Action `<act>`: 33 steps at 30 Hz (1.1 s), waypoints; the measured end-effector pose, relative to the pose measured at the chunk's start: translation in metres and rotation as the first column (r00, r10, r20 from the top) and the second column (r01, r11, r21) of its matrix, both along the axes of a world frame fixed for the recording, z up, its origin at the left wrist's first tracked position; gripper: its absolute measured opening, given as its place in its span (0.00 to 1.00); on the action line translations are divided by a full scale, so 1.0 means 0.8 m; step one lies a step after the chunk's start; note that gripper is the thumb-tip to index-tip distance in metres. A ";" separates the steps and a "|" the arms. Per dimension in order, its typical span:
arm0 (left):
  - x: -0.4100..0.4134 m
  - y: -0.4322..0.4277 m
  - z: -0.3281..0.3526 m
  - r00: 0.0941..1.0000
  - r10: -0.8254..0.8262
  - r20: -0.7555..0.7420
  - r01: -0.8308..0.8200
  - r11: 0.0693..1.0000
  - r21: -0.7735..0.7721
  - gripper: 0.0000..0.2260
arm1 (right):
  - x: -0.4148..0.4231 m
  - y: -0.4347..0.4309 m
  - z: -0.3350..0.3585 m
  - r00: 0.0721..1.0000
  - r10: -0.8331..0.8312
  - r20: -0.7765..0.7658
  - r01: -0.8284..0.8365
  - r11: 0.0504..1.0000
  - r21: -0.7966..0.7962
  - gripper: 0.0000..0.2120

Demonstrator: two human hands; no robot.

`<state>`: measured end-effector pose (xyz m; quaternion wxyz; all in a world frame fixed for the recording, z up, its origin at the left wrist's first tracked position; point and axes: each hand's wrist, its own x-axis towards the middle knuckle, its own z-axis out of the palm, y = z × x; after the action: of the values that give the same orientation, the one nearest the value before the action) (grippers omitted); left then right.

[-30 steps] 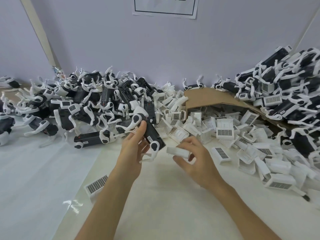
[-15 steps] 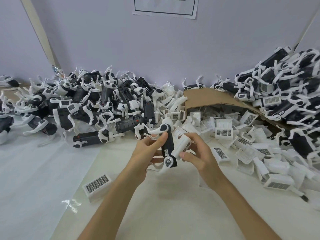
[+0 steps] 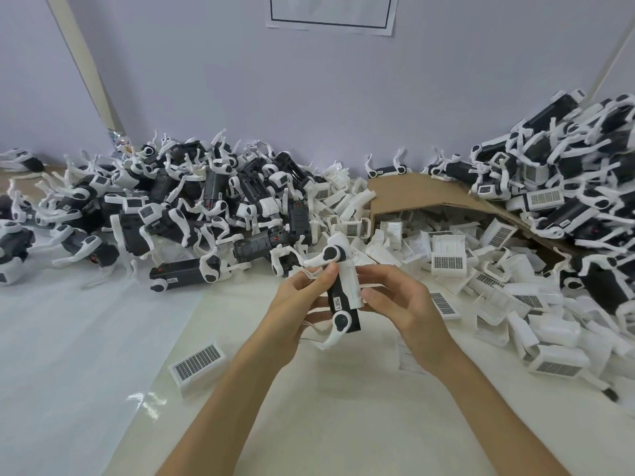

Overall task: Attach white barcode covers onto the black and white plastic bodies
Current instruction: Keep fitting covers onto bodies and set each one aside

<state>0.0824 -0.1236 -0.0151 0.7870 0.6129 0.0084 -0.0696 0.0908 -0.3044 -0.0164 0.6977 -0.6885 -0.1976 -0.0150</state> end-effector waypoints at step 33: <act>-0.003 -0.023 -0.007 0.981 -0.023 0.191 0.017 0.999 0.030 0.23 | 0.003 -0.001 -0.004 1.000 0.027 -0.011 -0.027 0.999 -0.023 0.12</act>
<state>0.0797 -0.1417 -0.0203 0.7749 0.6277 -0.0726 -0.0183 0.0934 -0.3048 -0.0197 0.6908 -0.6939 -0.2032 0.0003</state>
